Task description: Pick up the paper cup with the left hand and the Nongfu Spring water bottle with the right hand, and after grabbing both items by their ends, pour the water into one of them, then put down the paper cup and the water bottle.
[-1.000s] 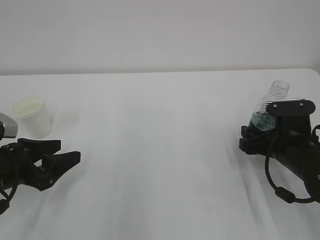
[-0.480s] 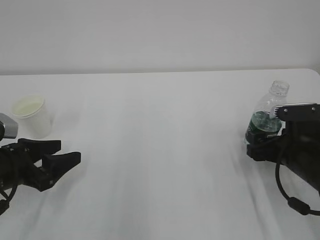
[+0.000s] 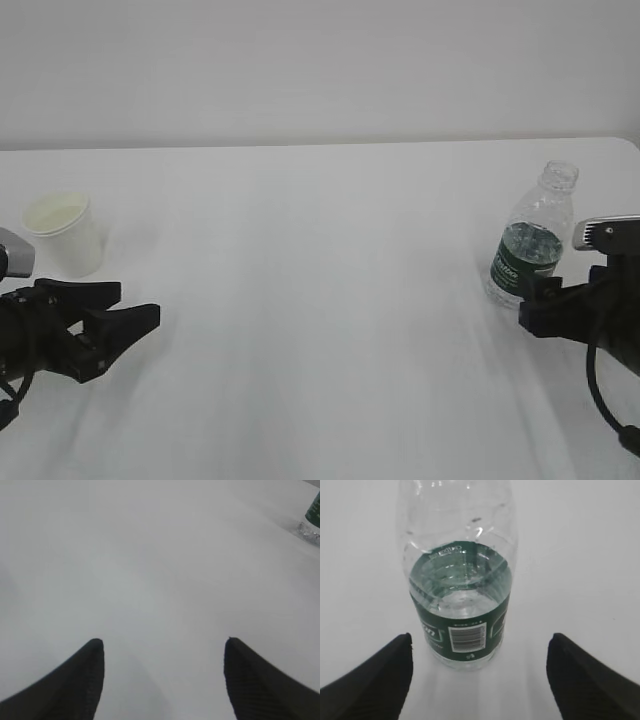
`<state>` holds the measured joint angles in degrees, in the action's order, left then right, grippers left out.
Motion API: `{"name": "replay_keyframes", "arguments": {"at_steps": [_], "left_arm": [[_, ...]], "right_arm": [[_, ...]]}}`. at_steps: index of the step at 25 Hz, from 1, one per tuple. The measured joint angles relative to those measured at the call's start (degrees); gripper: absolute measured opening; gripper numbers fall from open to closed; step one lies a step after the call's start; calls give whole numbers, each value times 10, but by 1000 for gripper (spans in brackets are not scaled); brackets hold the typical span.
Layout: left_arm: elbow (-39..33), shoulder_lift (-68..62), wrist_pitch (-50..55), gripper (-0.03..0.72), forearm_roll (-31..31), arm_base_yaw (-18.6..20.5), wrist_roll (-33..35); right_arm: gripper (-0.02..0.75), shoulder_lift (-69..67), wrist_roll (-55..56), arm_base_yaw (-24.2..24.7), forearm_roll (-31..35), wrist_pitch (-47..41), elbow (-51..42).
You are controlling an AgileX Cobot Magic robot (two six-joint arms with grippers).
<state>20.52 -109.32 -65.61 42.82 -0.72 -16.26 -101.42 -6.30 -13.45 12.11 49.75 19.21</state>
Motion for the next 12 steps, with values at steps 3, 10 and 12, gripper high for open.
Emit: {"name": "replay_keyframes", "arguments": {"at_steps": [3,10,12], "left_arm": [[0,0,0,533,-5,0,0],[0,56,0,545,-24,0,0],[-1,81,0,538,-32,0,0]], "right_arm": [[622,16,0,0,-3,-2,-13],[614,55,1,0,-8,-35,-22],[613,68,1,0,-8,-46,-22]]}}
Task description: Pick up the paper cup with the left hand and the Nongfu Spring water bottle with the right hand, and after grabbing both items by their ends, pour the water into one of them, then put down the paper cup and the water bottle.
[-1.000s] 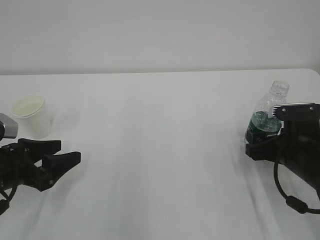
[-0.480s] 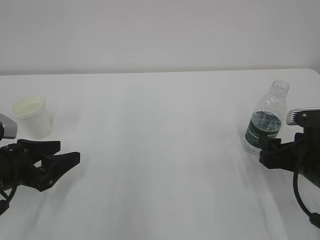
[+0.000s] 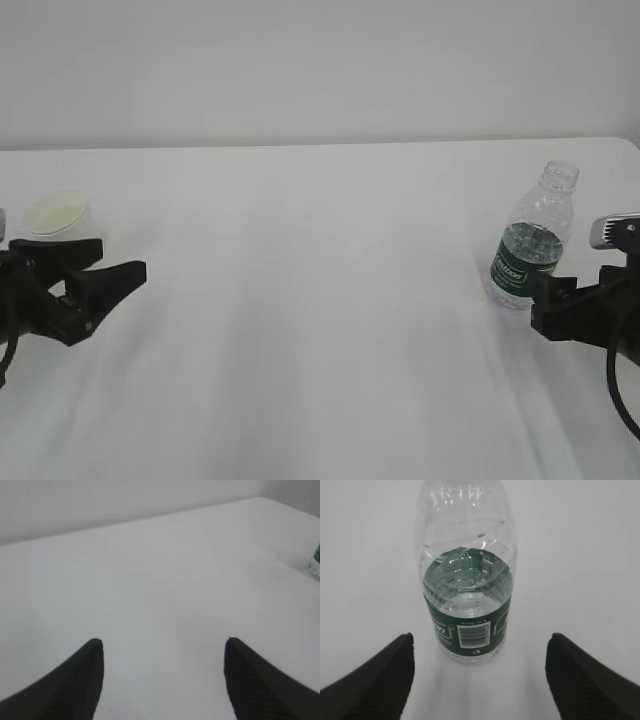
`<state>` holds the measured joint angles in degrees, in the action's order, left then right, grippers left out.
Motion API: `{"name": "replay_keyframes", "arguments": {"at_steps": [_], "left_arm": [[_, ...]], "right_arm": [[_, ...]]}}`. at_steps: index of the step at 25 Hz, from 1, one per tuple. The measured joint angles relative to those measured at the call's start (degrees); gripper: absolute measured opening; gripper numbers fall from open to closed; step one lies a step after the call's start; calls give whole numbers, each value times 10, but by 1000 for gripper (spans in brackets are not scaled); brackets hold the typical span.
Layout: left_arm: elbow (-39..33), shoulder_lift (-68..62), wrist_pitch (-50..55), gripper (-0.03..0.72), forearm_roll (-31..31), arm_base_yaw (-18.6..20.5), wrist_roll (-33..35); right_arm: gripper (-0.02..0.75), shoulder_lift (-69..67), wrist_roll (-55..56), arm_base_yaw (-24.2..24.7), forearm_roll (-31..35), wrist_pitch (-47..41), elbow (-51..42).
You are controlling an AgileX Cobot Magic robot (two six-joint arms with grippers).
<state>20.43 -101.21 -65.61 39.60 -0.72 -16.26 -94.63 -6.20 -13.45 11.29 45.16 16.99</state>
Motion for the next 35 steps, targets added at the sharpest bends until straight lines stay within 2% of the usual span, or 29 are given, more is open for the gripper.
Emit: {"name": "replay_keyframes", "arguments": {"at_steps": [5,14,24,35], "left_arm": [[-2,77,11,534,-10,0,0],[-6,212,89,533,-66,0,-20],[-9,343,150,533,-104,0,-40],[-6,537,316,533,-119,0,-56]], "right_arm": [[607,39,-2,0,0,-29,0],[601,131,-21,0,0,-98,-2],[596,245,-38,0,4,-218,19],[596,342,-45,0,5,-345,65]]}}
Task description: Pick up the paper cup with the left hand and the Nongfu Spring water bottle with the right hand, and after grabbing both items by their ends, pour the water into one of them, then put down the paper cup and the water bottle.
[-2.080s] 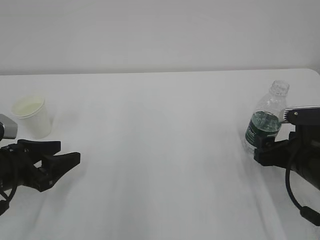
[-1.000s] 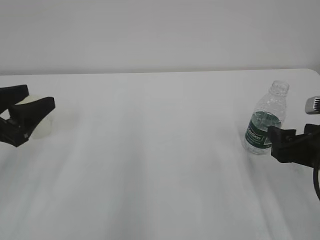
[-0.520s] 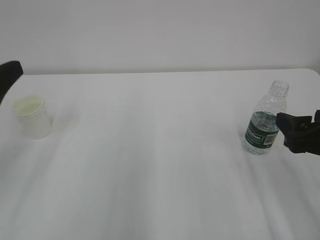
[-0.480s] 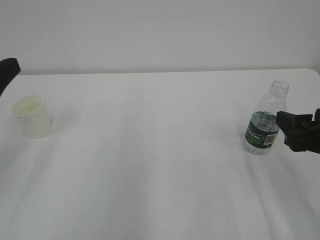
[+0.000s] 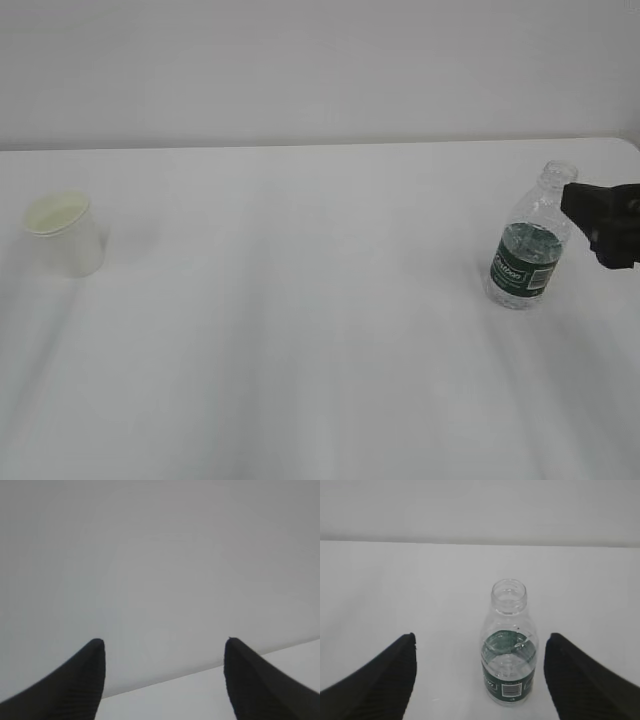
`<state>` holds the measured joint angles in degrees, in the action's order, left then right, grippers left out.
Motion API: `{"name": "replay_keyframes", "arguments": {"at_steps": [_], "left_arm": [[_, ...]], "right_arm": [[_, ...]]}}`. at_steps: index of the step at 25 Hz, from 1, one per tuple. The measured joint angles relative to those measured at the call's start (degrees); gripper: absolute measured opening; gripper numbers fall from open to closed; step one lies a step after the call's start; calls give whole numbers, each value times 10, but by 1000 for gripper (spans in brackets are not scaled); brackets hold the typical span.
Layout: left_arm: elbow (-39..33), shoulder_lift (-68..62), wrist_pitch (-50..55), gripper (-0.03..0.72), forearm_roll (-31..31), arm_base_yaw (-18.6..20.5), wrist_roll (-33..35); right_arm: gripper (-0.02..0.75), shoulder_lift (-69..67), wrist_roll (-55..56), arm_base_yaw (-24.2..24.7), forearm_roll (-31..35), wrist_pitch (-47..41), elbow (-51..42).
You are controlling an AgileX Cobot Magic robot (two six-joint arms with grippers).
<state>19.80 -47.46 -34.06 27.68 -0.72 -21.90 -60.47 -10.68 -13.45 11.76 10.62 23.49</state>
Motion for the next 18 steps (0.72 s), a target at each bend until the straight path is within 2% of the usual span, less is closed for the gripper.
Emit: {"name": "replay_keyframes", "arguments": {"at_steps": [8,18], "left_arm": [[32,137,172,533,26,0,-61],[52,244,302,519,29,-4,-87]], "right_arm": [[595,86,-24,0,0,-93,17],[595,190,-34,0,-29,-203,29]]}}
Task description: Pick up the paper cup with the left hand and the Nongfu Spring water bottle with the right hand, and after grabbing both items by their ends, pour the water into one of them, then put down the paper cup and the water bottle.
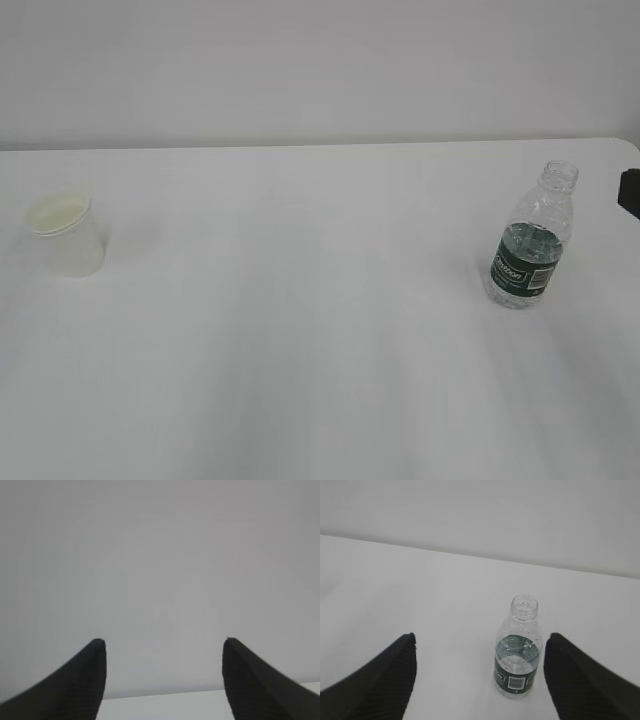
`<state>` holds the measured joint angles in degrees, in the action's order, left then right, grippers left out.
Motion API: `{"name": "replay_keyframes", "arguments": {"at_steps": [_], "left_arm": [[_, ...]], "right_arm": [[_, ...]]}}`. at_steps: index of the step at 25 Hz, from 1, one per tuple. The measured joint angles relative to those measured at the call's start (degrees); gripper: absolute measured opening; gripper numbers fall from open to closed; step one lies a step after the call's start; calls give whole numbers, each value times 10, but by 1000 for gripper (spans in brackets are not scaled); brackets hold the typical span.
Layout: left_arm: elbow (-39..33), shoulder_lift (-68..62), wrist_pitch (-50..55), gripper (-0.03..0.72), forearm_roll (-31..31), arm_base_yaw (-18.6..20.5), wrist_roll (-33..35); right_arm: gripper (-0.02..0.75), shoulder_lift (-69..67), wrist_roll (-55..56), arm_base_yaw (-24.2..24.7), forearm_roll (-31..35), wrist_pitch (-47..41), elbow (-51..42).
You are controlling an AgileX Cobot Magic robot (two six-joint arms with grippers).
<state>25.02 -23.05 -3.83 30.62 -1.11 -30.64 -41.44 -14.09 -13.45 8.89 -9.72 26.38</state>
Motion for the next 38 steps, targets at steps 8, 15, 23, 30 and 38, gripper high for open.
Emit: {"name": "replay_keyframes", "arguments": {"at_steps": [8,15,23,30,38], "left_arm": [[57,12,108,493,11,-83,-1],[111,12,198,486,41,-134,-1],[172,13,284,484,8,-135,65],[236,13,430,484,-163,-135,233],[249,37,566,484,-240,-135,264]], "right_arm": [[595,36,21,0,-64,-104,34],[593,77,149,0,-207,-202,73],[592,157,186,0,-253,-286,82],[592,185,187,0,-255,-354,82],[592,208,187,0,-250,-408,82]]}}
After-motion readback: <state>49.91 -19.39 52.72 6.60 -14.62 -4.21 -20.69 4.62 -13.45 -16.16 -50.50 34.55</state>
